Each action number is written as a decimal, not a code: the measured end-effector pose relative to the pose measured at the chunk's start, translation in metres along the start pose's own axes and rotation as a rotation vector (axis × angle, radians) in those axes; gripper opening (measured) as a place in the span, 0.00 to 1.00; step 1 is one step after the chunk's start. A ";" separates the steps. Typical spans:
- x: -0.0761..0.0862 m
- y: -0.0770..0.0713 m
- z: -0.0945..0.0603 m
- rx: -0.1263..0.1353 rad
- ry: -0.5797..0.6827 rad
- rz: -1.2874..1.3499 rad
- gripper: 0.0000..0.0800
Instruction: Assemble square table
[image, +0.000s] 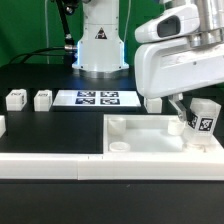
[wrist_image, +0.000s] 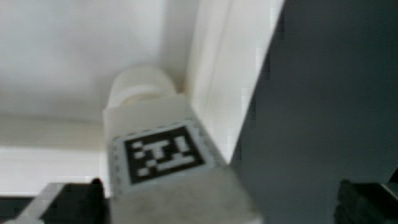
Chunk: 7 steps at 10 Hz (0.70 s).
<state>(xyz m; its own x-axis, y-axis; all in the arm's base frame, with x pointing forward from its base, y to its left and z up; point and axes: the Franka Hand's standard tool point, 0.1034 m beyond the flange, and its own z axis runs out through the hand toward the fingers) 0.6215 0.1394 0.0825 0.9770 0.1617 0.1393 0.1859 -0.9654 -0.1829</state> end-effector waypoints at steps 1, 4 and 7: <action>-0.002 -0.003 0.000 0.022 -0.079 0.006 0.81; 0.013 0.017 -0.010 -0.009 -0.227 -0.007 0.81; 0.022 0.016 -0.008 -0.085 -0.174 -0.003 0.81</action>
Offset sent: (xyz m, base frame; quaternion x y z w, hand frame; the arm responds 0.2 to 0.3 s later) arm 0.0623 -0.0806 0.0137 -0.1873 -0.0536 -0.0106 0.9808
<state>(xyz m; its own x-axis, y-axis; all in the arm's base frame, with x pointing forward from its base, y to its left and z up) 0.6449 0.1255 0.0904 0.9812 0.1904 -0.0318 0.1864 -0.9775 -0.0988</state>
